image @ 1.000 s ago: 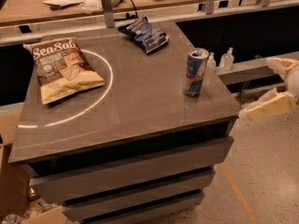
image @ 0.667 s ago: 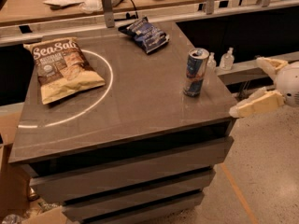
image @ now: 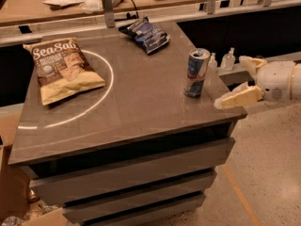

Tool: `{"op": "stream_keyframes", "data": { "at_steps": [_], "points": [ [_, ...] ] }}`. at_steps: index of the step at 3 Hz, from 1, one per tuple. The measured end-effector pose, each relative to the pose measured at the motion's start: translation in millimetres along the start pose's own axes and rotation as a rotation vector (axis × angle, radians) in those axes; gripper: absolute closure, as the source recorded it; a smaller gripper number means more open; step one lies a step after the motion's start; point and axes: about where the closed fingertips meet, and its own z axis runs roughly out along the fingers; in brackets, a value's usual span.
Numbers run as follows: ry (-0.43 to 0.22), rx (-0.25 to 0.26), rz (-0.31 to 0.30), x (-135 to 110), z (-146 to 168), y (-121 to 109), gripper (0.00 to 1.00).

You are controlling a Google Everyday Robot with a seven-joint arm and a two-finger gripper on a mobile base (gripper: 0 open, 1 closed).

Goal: Move redbull can near brown chip bag

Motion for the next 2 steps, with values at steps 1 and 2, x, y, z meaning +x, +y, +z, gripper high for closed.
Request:
{"op": "stream_keyframes", "data": {
  "at_steps": [1, 2],
  "points": [
    [-0.045, -0.047, 0.004, -4, 24, 4, 0.00],
    [-0.099, -0.135, 0.013, -11, 53, 17, 0.00]
  ]
}}
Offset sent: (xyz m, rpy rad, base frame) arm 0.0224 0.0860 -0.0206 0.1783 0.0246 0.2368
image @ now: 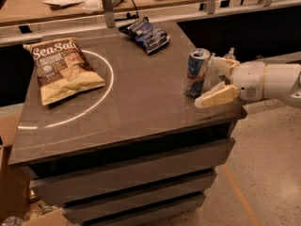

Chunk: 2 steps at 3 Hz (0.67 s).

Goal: Move redbull can near brown chip bag

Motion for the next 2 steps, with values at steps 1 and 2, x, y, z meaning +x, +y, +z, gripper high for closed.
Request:
{"op": "stream_keyframes", "data": {
  "at_steps": [1, 2],
  "points": [
    [-0.062, -0.090, 0.000, -8, 26, 9, 0.14],
    [-0.092, -0.142, -0.005, -13, 39, 14, 0.31]
  ]
}}
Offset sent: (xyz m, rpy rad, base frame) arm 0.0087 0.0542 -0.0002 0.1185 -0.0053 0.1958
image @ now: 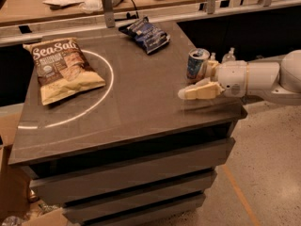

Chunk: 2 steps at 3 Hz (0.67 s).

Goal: Move redbull can near brown chip bag

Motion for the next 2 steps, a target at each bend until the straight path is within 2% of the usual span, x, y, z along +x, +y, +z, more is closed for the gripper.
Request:
{"op": "stream_keyframes", "data": {
  "at_steps": [1, 2],
  "points": [
    [-0.012, -0.022, -0.011, -5, 8, 0, 0.53],
    [-0.013, -0.028, -0.037, -20, 21, -4, 0.77]
  ]
}}
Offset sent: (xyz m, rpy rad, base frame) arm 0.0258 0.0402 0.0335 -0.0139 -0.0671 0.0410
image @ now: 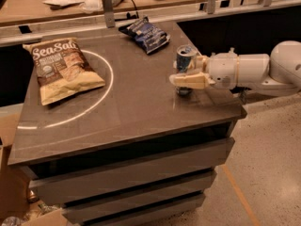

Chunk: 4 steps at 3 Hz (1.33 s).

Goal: Move redbull can near brown chip bag

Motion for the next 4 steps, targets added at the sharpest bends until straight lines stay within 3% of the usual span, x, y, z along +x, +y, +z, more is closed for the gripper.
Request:
{"op": "stream_keyframes", "data": {
  "at_steps": [1, 4],
  "points": [
    [0.007, 0.009, -0.022, -15, 21, -9, 0.99],
    [0.030, 0.156, -0.005, -38, 119, -51, 1.00]
  ]
}}
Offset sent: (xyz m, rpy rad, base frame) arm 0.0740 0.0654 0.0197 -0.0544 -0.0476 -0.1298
